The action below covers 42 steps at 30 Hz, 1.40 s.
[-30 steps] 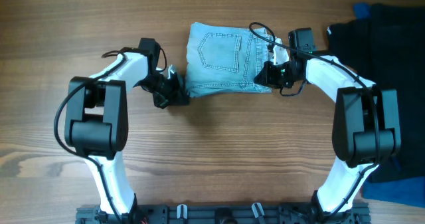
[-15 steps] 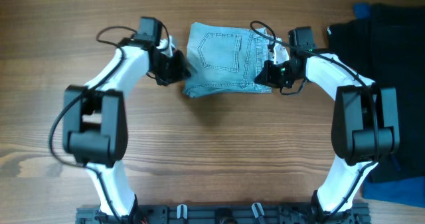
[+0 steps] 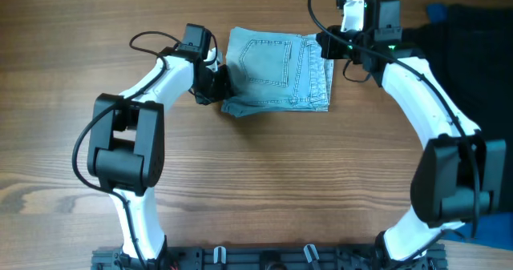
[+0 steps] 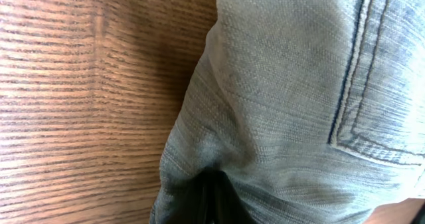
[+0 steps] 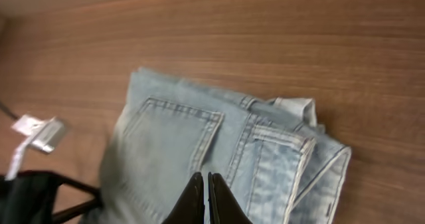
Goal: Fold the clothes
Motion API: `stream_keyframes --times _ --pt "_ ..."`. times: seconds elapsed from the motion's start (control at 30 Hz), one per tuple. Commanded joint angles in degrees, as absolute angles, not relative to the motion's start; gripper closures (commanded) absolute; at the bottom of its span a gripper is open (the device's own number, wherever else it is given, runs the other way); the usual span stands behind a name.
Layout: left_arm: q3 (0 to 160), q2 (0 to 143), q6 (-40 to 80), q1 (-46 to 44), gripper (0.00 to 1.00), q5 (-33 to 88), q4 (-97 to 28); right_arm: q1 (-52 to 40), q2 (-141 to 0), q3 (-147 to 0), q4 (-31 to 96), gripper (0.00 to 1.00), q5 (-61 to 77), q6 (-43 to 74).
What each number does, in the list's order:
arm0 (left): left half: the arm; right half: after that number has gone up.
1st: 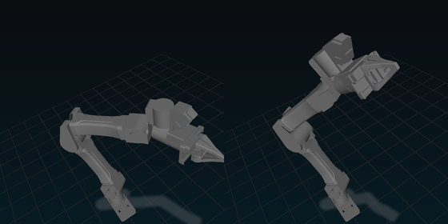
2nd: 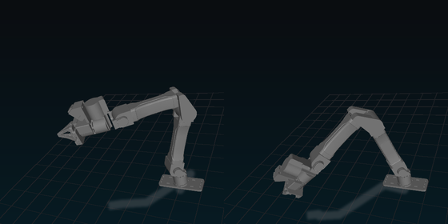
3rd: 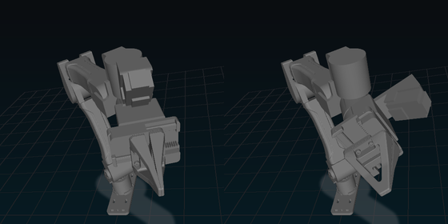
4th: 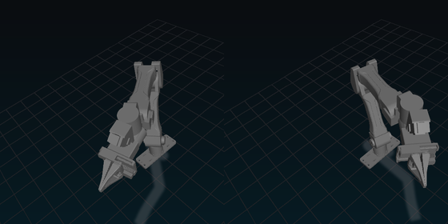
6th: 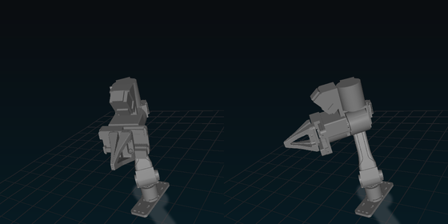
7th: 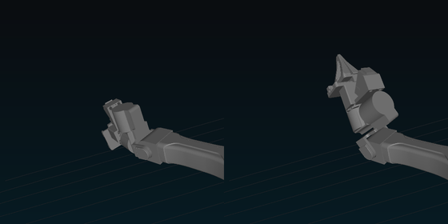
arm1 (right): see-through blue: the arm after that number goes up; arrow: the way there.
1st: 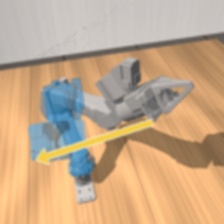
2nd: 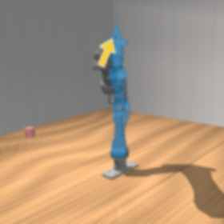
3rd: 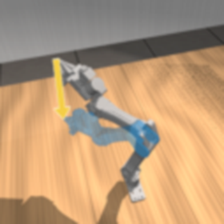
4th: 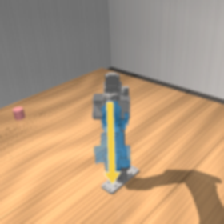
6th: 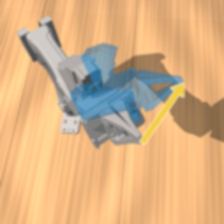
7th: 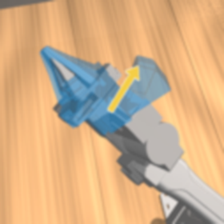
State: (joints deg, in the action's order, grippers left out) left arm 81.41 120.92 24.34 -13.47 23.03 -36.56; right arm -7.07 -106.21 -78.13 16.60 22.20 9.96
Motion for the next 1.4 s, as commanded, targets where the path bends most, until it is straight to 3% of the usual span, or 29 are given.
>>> stream_keyframes --times 0.0,0.27,0.43,0.53,0.6,0.67,0.87,1.23,1.37 --pt "79.7 124.4 24.2 -16.6 0.93 18.9 -37.5 -7.2 -113.6 -78.0 14.4 0.96 14.1 9.4" --pt "79.7 124.4 24.2 -16.6 0.96 18.3 -37.7 -6.5 -130.0 -78.0 7.1 0.96 7.6 10.5" --pt "80.3 122.1 23.0 -16.6 0.96 18.6 -38.0 -6.4 -122.8 -78.7 6.7 0.91 7.7 7.4" --pt "82.0 114.5 23.0 -16.7 0.96 18.6 -38.5 -6.2 -108.5 -78.9 8.8 0.69 7.5 6.9" --pt "82.0 106.8 23.0 -16.7 0.96 18.6 -39.1 -4.8 -96.5 -78.9 15.2 0.30 5.9 10.6" --pt "82.0 103.2 23.0 -16.7 0.96 18.6 -39.8 -3.1 -90.3 -78.9 19.6 0.01 5.6 10.6" --pt "81.7 100.9 24.5 -20.8 0.96 17.6 -42.7 2.3 -79.3 -78.8 32.3 0.01 -0.9 10.5" --pt "81.6 112.9 24.5 -28.5 0.94 10.0 -46.3 2.3 -80.2 -78.6 32.5 0.01 -0.9 10.5" --pt "81.6 119.4 24.4 -28.4 0.92 0.4 -47.7 2.3 -80.2 -78.6 32.5 0.00 -0.9 10.5"
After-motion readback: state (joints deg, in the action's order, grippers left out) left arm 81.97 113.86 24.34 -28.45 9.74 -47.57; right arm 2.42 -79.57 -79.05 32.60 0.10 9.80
